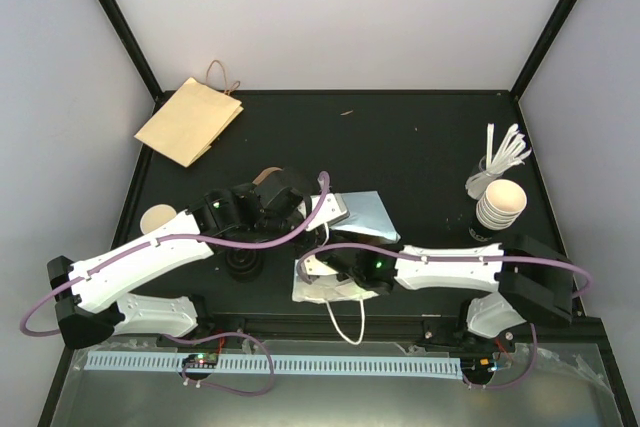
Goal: Pack the takeout coffee
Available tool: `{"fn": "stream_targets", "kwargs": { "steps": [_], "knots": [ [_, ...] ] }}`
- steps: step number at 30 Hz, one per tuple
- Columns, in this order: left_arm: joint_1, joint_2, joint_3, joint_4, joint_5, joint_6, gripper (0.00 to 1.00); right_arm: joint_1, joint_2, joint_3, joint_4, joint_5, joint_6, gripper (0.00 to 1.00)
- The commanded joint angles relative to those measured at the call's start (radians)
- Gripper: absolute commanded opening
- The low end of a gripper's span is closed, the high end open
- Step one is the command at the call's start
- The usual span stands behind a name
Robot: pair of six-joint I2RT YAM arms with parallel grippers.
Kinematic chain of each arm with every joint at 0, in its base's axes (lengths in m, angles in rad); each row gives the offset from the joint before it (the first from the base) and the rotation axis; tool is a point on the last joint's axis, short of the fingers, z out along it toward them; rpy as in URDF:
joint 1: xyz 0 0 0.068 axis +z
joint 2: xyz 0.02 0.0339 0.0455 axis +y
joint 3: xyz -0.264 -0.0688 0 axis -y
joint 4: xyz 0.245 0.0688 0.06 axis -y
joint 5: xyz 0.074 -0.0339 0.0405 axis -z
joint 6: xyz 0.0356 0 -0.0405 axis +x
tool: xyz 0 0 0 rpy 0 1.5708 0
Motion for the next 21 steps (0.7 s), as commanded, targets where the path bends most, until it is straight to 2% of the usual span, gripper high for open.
{"fn": "stream_targets", "kwargs": {
  "steps": [1, 21],
  "knots": [
    [-0.056, -0.001, -0.006, -0.014, 0.167, -0.019, 0.02, -0.044, 0.070, 0.058, 0.072, -0.002, -0.019, 0.01],
    [-0.063, -0.016, 0.007, -0.019, 0.182, -0.023, 0.02, -0.103, 0.148, 0.064, 0.116, 0.107, -0.017, 0.01]
  ]
}}
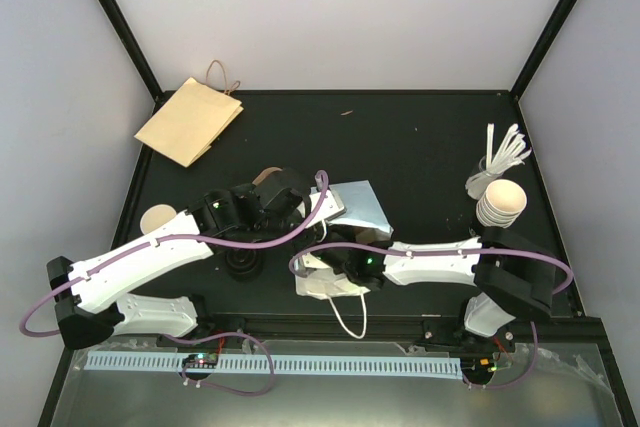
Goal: Pack the takeout coffee
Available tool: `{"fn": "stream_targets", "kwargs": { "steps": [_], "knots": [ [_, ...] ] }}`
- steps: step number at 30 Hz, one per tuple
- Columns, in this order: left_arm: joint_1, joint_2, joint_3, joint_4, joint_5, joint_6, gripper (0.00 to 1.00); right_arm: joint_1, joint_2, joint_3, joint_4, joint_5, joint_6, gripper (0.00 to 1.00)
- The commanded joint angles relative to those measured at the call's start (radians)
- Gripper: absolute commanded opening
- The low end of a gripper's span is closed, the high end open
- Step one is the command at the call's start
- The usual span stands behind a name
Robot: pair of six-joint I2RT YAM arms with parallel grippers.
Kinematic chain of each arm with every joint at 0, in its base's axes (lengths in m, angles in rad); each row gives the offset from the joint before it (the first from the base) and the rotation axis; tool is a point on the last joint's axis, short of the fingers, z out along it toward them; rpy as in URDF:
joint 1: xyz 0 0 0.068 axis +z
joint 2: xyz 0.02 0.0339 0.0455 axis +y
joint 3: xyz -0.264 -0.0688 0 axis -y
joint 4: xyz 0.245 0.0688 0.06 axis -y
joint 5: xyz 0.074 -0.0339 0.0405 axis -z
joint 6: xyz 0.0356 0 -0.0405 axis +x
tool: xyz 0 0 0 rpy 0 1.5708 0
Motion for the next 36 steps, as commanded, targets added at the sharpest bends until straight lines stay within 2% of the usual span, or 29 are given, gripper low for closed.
{"fn": "stream_targets", "kwargs": {
  "steps": [1, 16, 26, 32, 36],
  "knots": [
    [-0.065, -0.012, 0.014, -0.007, 0.291, -0.024, 0.02, -0.071, 0.033, 0.044, 0.036, 0.046, -0.004, 0.01],
    [-0.075, -0.031, 0.017, 0.003, 0.314, -0.030, 0.02, -0.119, 0.167, 0.145, -0.061, 0.030, -0.012, 0.01],
    [-0.075, -0.026, 0.009, -0.001, 0.292, -0.038, 0.02, -0.131, 0.185, 0.170, -0.039, 0.072, 0.034, 0.01],
    [-0.075, -0.019, 0.018, -0.021, 0.160, -0.070, 0.02, -0.133, 0.125, 0.151, -0.029, 0.059, 0.038, 0.01],
    [-0.075, -0.012, 0.046, -0.044, 0.033, -0.099, 0.02, -0.107, 0.039, 0.060, 0.049, 0.026, -0.039, 0.01]
  ]
}}
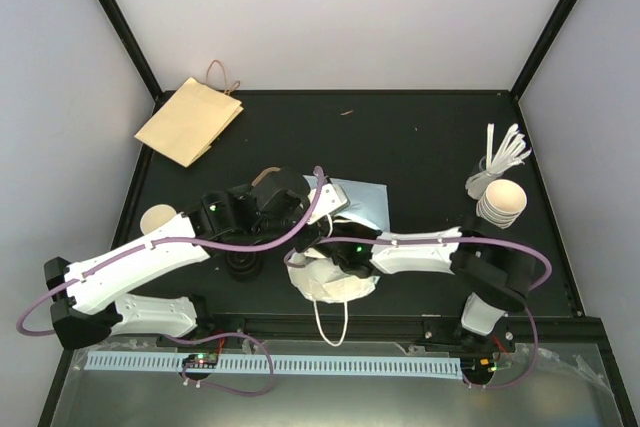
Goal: Pack the takeout coffee
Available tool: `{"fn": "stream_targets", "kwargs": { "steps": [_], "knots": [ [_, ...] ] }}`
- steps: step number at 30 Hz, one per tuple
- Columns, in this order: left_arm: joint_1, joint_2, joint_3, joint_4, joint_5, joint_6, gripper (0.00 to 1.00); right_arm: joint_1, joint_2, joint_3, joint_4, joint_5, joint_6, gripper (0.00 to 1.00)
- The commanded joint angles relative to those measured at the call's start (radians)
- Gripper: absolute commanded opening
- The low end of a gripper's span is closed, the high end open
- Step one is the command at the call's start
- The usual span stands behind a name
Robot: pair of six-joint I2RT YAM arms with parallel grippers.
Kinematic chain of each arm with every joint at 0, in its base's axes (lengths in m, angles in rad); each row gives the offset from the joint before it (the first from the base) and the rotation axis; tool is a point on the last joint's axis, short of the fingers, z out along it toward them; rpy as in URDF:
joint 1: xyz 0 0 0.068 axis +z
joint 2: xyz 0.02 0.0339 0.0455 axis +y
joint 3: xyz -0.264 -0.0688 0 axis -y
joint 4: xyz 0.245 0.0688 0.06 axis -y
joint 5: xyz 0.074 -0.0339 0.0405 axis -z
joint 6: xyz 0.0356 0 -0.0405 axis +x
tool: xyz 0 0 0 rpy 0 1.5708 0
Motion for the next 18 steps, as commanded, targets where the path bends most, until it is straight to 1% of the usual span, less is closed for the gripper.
{"fn": "stream_targets", "kwargs": {
  "steps": [1, 6, 9, 11, 18],
  "knots": [
    [-0.059, 0.005, 0.042, -0.106, 0.062, -0.062, 0.02, -0.036, -0.118, -0.053, 0.110, -0.035, -0.059, 0.01],
    [-0.059, 0.016, 0.066, -0.104, 0.003, -0.056, 0.02, -0.004, -0.198, -0.103, 0.116, -0.064, -0.103, 0.01],
    [-0.058, 0.027, 0.091, -0.122, -0.032, -0.066, 0.02, 0.007, -0.230, -0.120, 0.093, -0.086, -0.120, 0.01],
    [-0.058, 0.028, 0.101, -0.125, -0.048, -0.067, 0.02, 0.008, -0.241, -0.118, 0.047, -0.113, -0.118, 0.01],
    [-0.057, 0.010, 0.095, -0.128, -0.079, -0.029, 0.02, 0.016, -0.301, -0.136, -0.001, -0.157, -0.111, 0.01]
  ]
}}
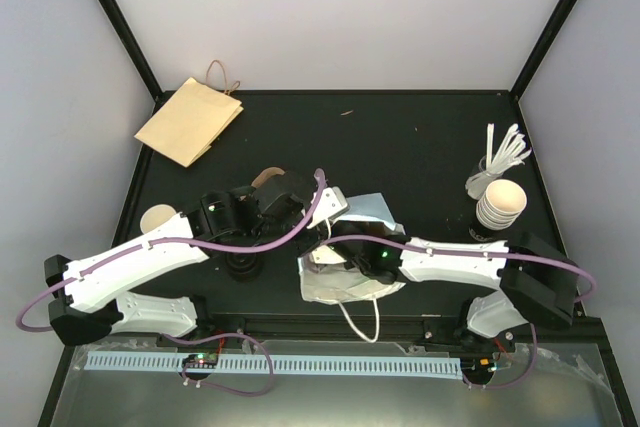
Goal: Pack the takeout coffee
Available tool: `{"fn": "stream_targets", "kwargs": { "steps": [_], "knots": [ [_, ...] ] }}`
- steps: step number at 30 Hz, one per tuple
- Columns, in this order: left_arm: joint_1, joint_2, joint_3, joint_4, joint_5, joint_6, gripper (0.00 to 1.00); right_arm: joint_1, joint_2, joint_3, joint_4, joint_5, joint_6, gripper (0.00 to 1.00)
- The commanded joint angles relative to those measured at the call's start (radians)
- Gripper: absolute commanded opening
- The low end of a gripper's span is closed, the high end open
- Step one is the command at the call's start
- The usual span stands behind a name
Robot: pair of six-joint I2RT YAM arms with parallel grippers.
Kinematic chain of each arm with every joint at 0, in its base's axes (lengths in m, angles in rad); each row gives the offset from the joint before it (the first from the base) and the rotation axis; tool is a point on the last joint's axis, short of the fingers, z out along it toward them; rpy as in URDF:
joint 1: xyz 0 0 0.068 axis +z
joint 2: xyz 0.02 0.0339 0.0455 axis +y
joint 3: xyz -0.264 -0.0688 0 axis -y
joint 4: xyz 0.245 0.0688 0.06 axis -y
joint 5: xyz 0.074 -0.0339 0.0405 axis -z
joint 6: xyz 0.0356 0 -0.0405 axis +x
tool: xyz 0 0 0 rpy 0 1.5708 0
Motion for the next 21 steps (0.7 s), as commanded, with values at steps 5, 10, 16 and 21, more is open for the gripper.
{"fn": "stream_targets", "kwargs": {
  "steps": [5, 10, 16, 21],
  "knots": [
    [-0.009, 0.000, 0.030, -0.075, -0.049, 0.054, 0.02, 0.007, -0.087, -0.004, -0.049, -0.068, -0.007, 0.01],
    [-0.010, 0.011, 0.032, -0.107, -0.060, 0.062, 0.02, 0.007, -0.087, -0.009, -0.030, -0.037, -0.031, 0.01],
    [-0.024, -0.003, 0.032, -0.109, -0.088, 0.110, 0.02, 0.001, -0.074, -0.028, 0.028, -0.017, -0.095, 0.01],
    [-0.058, 0.006, 0.038, -0.098, -0.166, 0.186, 0.01, -0.003, -0.052, -0.007, 0.018, -0.034, -0.133, 0.01]
  ]
}}
